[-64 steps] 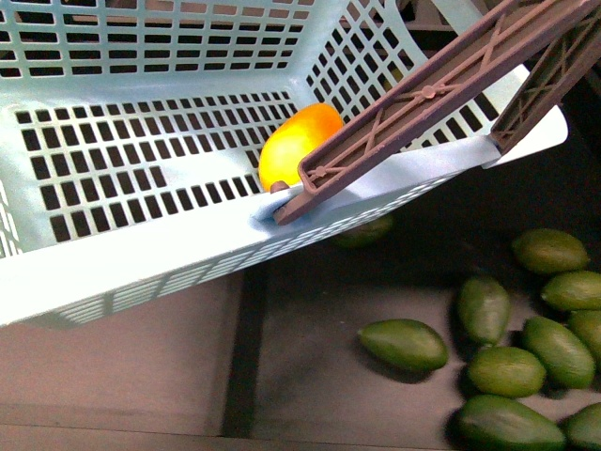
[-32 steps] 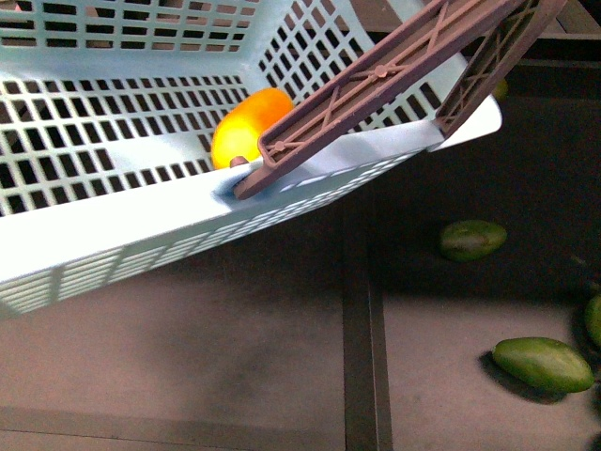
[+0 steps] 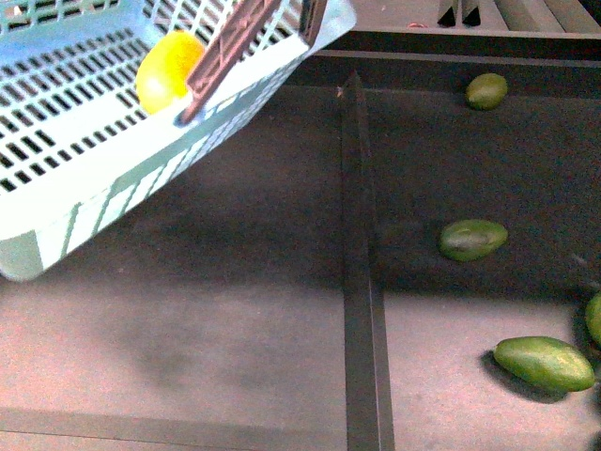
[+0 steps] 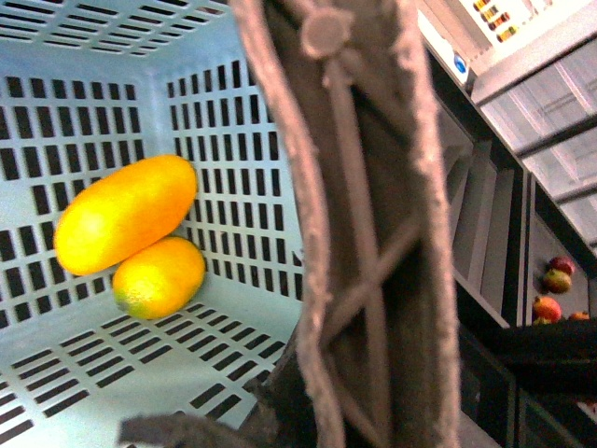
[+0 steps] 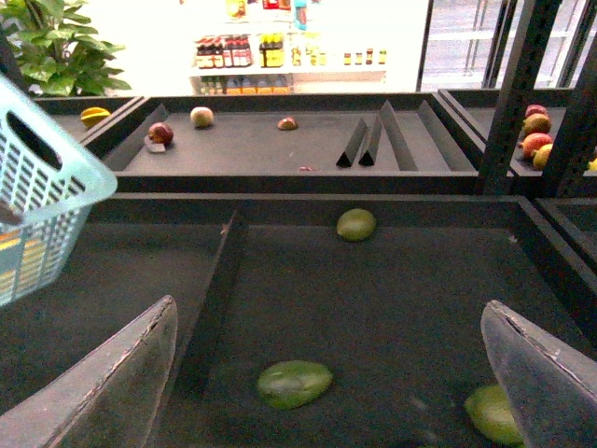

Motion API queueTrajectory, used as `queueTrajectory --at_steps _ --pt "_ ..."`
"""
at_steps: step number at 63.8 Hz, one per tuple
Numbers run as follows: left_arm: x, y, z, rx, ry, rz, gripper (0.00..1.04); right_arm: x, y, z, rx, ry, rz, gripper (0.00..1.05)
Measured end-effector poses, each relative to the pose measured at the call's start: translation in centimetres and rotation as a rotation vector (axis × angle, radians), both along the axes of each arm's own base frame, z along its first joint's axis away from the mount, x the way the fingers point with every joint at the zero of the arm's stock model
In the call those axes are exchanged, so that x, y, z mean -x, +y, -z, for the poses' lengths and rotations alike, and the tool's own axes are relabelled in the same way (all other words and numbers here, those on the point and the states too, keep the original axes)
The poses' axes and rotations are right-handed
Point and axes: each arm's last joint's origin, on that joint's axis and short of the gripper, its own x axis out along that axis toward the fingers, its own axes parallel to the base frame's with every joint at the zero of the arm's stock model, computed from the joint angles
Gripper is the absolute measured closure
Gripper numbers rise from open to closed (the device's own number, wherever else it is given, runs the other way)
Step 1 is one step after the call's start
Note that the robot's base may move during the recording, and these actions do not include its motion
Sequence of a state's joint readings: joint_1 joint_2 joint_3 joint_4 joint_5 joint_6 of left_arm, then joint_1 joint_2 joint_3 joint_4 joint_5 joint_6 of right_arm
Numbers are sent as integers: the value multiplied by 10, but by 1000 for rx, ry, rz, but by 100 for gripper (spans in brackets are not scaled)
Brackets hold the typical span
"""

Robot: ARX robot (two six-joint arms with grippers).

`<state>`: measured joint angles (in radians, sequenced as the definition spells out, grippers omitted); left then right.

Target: Pick lemon and mango into basket

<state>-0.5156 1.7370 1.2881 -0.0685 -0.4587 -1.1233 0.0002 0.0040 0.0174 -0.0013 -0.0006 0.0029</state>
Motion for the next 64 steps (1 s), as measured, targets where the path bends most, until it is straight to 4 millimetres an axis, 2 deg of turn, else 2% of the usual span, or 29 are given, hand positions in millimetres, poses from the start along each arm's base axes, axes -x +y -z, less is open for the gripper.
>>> queueTrajectory --at_steps 5,8,12,16,25,29,41,51,64 --pt "-8 4 28 85 41 -34 100 0 0 0 0 0 0 9" --pt "-18 9 52 173 82 -69 100 0 0 0 0 0 0 9" --pt "-31 15 72 252 117 -101 100 0 0 0 0 0 0 9" --pt "-43 20 81 283 129 -124 100 0 0 0 0 0 0 9" --pt "-87 33 90 354 70 -191 100 0 0 0 0 0 0 9" --pt "-94 39 96 373 58 -227 100 0 0 0 0 0 0 9" --pt "-90 43 119 385 76 -309 100 0 0 0 0 0 0 9" --pt "-83 44 123 400 104 -324 100 0 0 0 0 0 0 9" --pt "-68 47 124 380 151 -335 63 0 0 0 0 0 0 9"
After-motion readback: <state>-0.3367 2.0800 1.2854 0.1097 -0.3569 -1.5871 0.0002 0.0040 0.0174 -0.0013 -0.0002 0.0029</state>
